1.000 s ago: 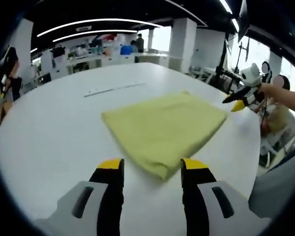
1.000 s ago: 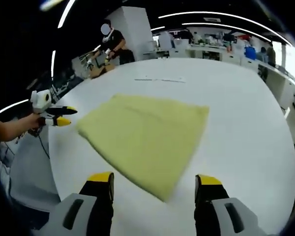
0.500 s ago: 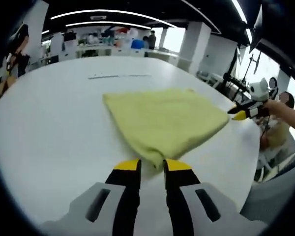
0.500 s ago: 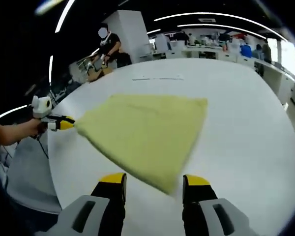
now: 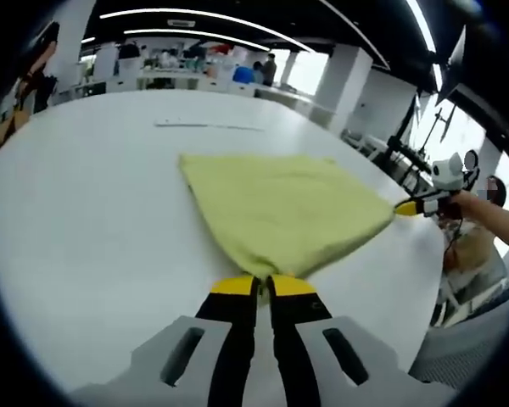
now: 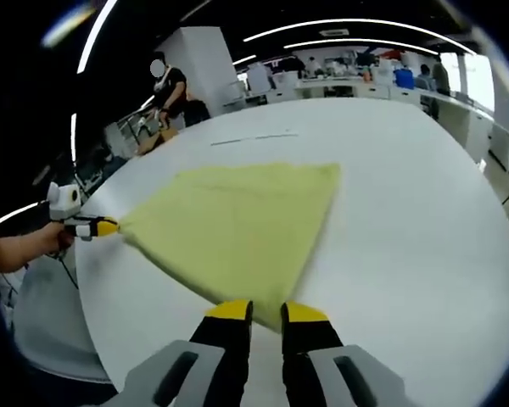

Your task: Fold the garment on the visible template until the final outline fits inside the template.

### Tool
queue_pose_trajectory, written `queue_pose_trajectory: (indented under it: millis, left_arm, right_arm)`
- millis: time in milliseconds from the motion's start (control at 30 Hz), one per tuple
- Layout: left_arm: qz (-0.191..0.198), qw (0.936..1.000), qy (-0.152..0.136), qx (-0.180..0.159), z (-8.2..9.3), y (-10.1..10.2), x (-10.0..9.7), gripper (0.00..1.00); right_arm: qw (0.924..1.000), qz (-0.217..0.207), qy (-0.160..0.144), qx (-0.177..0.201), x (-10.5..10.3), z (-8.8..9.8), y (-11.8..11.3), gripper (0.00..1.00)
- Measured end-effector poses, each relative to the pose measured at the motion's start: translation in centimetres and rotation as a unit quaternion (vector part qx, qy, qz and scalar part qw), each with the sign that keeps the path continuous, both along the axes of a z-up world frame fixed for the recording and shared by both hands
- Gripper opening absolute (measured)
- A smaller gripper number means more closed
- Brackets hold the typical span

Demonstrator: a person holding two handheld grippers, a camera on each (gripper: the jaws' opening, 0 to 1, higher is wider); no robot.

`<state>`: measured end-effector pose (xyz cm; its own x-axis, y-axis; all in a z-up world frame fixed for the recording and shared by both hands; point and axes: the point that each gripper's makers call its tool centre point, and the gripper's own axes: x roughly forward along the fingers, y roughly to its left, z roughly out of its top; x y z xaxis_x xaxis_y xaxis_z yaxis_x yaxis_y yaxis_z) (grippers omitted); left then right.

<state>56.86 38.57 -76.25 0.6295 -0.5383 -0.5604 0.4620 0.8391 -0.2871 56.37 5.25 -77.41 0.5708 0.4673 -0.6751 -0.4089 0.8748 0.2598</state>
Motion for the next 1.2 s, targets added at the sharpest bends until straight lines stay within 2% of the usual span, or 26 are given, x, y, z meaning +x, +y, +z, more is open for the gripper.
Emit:
queue_pose_trajectory:
  millis: [100, 400, 567, 667, 967, 1200]
  left_arm:
    - [-0.001, 1.0000, 0.000, 0.000, 0.2, 0.2, -0.1, 0.00]
    - [-0.021, 0.9995, -0.011, 0.020, 0.5, 1.5, -0.1, 0.00]
    - [-0.037, 0.9984, -0.009, 0.041, -0.1, 1.4, -0.4, 0.00]
    - [-0.042, 0.9976, -0.006, 0.055, -0.7, 1.4, -0.8, 0.00]
    - [-0.039, 0.9973, 0.010, 0.061, -1.7, 1.5, -2.3, 0.00]
    - [-0.049, 0.9950, 0.007, 0.087, -1.9, 1.6, -3.2, 0.00]
  right_arm:
    - [1.0000, -0.003, 0.003, 0.000, 0.1, -0.1, -0.1, 0.00]
    - [0.9999, 0.006, -0.004, -0.011, 0.2, -0.1, -0.7, 0.00]
    - [0.9999, 0.001, -0.006, -0.008, 0.3, 0.1, -0.8, 0.00]
    - [0.9999, 0.003, -0.004, -0.011, 0.1, -0.1, -0.8, 0.00]
    - [0.9999, 0.008, 0.006, -0.013, -1.1, -0.5, -0.7, 0.00]
    - [0.9996, 0.015, 0.011, -0.020, -2.2, -0.7, -0.6, 0.00]
